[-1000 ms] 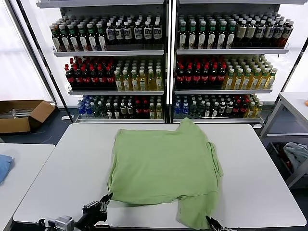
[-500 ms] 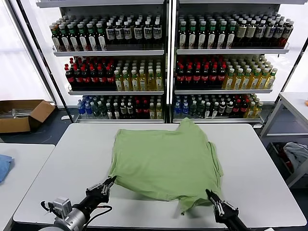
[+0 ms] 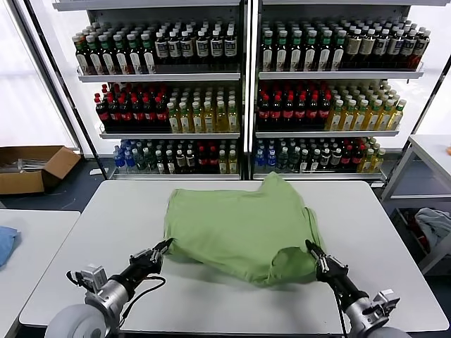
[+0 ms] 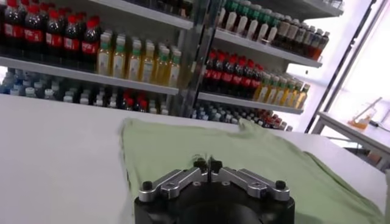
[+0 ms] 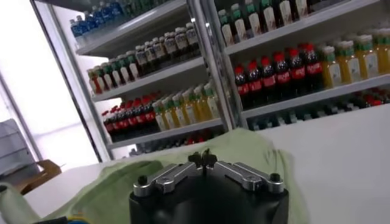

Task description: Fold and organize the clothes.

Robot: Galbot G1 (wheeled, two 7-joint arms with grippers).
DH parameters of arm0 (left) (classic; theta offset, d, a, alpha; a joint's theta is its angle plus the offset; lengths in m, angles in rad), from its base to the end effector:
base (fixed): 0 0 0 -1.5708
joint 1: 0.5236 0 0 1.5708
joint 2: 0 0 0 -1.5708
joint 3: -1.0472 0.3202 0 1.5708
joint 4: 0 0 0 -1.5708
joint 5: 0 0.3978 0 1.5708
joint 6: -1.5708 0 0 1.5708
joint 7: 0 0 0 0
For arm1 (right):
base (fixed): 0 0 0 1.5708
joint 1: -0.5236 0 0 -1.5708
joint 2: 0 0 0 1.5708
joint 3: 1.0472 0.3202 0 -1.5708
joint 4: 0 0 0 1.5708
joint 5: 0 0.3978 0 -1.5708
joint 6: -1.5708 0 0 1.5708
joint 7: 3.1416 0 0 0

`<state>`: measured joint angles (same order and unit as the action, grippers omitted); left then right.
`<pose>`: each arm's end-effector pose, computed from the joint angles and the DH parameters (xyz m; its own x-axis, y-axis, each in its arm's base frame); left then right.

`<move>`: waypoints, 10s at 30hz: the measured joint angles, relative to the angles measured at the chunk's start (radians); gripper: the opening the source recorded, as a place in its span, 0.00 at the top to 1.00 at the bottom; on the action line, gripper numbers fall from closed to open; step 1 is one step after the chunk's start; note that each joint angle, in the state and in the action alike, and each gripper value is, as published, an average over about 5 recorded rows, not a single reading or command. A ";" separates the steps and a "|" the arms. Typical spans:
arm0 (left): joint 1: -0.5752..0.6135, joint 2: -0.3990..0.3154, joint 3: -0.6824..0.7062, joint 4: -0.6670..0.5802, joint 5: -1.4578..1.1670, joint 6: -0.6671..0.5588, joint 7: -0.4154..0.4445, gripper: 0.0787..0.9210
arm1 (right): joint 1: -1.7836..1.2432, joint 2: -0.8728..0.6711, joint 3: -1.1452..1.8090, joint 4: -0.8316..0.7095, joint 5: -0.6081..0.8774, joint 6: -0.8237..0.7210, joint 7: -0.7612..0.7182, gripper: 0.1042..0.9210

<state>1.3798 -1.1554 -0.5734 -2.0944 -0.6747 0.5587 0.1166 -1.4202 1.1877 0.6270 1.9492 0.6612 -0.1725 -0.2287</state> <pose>0.2912 0.0646 -0.2107 -0.8569 0.3943 0.3320 0.3031 0.9064 -0.2942 0.2890 -0.1001 -0.2703 -0.9469 -0.3097 0.0864 -0.2733 0.9168 0.2912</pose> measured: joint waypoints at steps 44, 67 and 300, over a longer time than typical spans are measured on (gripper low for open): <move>-0.120 -0.094 0.031 0.218 -0.012 -0.008 -0.148 0.13 | 0.155 -0.028 -0.075 -0.147 -0.238 -0.101 0.140 0.12; -0.111 -0.099 0.048 0.255 -0.009 -0.009 -0.181 0.64 | -0.003 -0.017 -0.108 -0.050 -0.319 -0.184 0.175 0.74; 0.285 0.013 -0.107 -0.072 -0.007 -0.074 -0.267 0.15 | -0.181 0.025 0.156 0.220 -0.179 0.016 0.113 0.13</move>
<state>1.6651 -1.1425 -0.6804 -2.1659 -0.6815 0.4847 -0.1503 -1.6012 1.2132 0.7834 2.1691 0.4824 -0.1565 -0.1159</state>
